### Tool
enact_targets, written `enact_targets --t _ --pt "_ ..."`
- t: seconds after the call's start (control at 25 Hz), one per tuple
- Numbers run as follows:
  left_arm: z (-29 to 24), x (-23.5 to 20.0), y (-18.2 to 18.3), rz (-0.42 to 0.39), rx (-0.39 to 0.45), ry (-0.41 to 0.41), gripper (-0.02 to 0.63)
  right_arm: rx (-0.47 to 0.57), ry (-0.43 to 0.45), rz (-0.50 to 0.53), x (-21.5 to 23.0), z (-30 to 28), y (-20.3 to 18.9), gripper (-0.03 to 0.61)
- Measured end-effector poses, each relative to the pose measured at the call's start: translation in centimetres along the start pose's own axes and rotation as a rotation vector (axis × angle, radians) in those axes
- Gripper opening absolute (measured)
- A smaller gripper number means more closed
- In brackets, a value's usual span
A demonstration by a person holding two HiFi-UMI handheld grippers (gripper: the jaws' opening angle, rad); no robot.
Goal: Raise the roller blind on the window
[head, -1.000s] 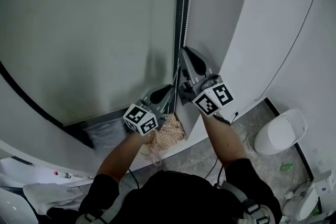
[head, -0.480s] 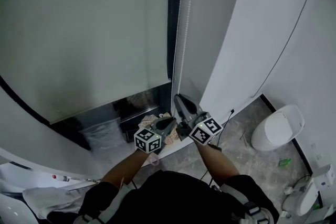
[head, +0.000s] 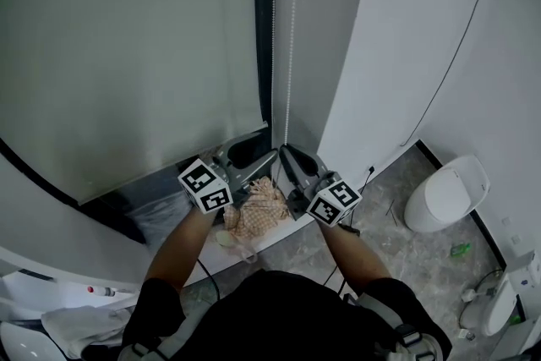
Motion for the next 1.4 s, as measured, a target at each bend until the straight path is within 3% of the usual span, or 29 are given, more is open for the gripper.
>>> enact_targets --t 0.12,0.24,0.56,0.64,0.72,0.88,1.12,1.4 --pt "-3.2 -0.2 6.7 -0.001 0.105 -0.047 0.186 0.005 0.004 -0.01 -0.1 0.1 -0.1 0.015" --pt "-6.1 0.3 10.4 -0.008 0.145 -0.091 0.185 -0.002 0.013 0.001 0.1 0.2 -0.3 0.015" --pt "-8.5 0.4 14.7 -0.045 0.233 -0.111 0.165 -0.011 0.015 0.0 0.0 -0.2 -0.3 0.015" --pt "-8.5 0.4 15.3 -0.056 0.25 -0.101 0.075 -0.014 0.019 0.004 0.0 -0.3 -0.3 0.015" --pt "-8.5 0.4 15.4 -0.039 0.259 -0.106 0.025 -0.014 0.02 0.005 0.1 -0.3 -0.2 0.015" --pt "-8.5 0.3 15.1 0.027 0.285 -0.112 0.015 -0.017 0.024 0.007 0.4 -0.2 -0.4 0.015" --pt "-7.6 0.5 14.2 0.043 0.334 -0.096 0.012 -0.019 0.011 -0.023 0.1 0.6 -0.8 0.015" --pt "-4.1 0.6 4.5 0.27 0.313 -0.09 0.014 -0.192 -0.065 -0.126 0.2 5.6 -9.7 0.014"
Point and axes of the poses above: the fingertips, and each gripper's own axes: z backward along the fingers, x to its right, y out of its top, the point moved 6 cm from there along z, backward along the fingers, and after that the axes turned 8 degrees about y, right-handed, at the moved point
